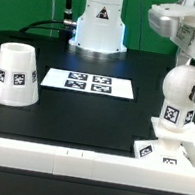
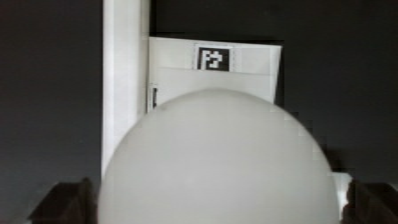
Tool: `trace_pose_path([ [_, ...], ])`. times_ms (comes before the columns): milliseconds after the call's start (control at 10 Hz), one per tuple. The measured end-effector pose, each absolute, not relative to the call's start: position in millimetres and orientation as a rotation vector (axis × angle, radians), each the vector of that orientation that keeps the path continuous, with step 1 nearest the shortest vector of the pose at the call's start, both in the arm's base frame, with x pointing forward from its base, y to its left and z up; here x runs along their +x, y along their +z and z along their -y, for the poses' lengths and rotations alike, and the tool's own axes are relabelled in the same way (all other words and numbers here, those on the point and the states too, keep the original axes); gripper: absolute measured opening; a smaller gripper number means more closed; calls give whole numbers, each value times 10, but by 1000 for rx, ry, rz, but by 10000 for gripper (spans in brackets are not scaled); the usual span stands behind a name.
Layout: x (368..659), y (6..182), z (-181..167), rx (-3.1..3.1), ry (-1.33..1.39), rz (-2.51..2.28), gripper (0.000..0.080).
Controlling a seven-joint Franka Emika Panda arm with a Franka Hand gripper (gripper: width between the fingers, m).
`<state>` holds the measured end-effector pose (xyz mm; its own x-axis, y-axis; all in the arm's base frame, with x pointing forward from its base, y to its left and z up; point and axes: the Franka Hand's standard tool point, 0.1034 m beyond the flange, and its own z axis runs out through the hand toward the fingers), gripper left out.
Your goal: Assemble lamp
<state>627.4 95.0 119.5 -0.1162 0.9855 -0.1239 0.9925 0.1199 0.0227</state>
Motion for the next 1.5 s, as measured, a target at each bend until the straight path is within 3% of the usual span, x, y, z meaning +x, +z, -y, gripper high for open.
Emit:
trace_pose_path([
  [200, 6275, 1190, -909, 1919, -108, -2352, 698],
  [300, 6276, 1191, -908, 1937, -107, -2336, 571],
  [800, 6276, 1191, -899, 2069, -95, -2221, 576],
  [1500, 6260, 1182, -905, 2706, -33, -1425, 577],
])
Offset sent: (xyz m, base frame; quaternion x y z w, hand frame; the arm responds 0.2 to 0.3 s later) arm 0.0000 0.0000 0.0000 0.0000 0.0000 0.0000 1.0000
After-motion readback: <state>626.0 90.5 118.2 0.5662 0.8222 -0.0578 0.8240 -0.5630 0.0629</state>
